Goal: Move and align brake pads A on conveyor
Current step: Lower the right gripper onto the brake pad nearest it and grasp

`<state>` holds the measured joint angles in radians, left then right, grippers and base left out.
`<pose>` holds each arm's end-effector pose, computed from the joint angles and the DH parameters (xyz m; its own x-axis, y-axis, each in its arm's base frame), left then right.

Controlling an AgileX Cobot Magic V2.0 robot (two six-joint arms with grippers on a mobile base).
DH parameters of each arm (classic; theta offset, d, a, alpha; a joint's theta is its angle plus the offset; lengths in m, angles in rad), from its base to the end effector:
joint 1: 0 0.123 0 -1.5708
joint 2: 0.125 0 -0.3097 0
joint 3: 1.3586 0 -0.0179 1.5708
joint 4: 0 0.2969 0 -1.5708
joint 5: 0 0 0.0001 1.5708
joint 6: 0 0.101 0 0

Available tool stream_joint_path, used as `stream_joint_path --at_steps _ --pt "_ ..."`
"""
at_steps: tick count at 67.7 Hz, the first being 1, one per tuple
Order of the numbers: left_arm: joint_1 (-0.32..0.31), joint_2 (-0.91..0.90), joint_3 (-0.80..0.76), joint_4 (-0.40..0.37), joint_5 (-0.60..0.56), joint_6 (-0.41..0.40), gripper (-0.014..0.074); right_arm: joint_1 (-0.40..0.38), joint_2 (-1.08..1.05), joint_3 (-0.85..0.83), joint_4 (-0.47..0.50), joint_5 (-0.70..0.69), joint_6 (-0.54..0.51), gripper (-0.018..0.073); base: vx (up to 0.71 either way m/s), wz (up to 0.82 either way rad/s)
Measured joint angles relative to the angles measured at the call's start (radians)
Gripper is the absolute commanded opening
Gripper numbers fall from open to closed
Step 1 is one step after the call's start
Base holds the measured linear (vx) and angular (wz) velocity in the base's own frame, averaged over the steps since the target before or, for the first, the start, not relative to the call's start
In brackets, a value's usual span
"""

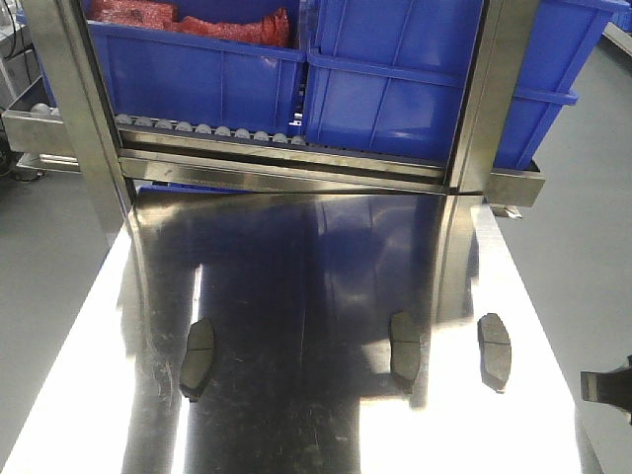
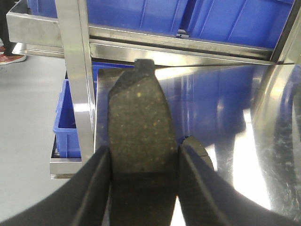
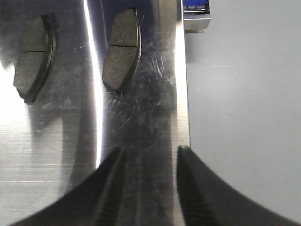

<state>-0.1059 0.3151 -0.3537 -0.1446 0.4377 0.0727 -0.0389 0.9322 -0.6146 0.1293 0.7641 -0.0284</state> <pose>0.1069 -0.0176 0.2793 -0.3104 -0.0256 -0.9503 0.1455 0.9866 -0.0741 0.1963 0.0014 0.2582 -0.8345 0.0974 -0.5424 0.0443 0.9929 0.1102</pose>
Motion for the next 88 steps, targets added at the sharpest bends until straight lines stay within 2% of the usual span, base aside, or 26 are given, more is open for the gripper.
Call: stream_joint_path --at_steps 7,22,32,42,54,70,88 --pt "0.000 0.000 0.000 0.000 0.000 0.000 -0.0006 0.000 0.007 -0.004 0.000 0.003 0.000 0.0453 0.00 0.00" --pt "0.000 0.000 0.000 0.000 0.000 0.000 -0.0006 0.010 0.113 -0.099 0.000 0.051 -0.001 0.0453 0.00 0.00" --pt "0.000 0.000 0.000 0.000 0.000 0.000 -0.0006 0.101 0.234 -0.184 0.000 0.070 0.028 0.0453 0.00 0.00" --pt "0.000 0.000 0.000 0.000 0.000 0.000 -0.0006 0.166 0.365 -0.249 -0.044 0.070 0.137 0.0455 0.00 0.00" --pt "0.000 0.000 0.000 0.000 0.000 0.000 -0.0006 0.170 0.551 -0.360 -0.108 0.086 0.187 0.0463 0.00 0.00" --pt "0.000 0.000 0.000 0.000 0.000 0.000 -0.0006 0.170 0.731 -0.493 -0.117 0.118 0.197 0.0515 0.00 0.00" --pt "0.000 0.000 0.000 0.000 0.000 0.000 -0.0006 0.170 0.877 -0.592 -0.118 0.151 0.203 0.0516 0.00 0.00"
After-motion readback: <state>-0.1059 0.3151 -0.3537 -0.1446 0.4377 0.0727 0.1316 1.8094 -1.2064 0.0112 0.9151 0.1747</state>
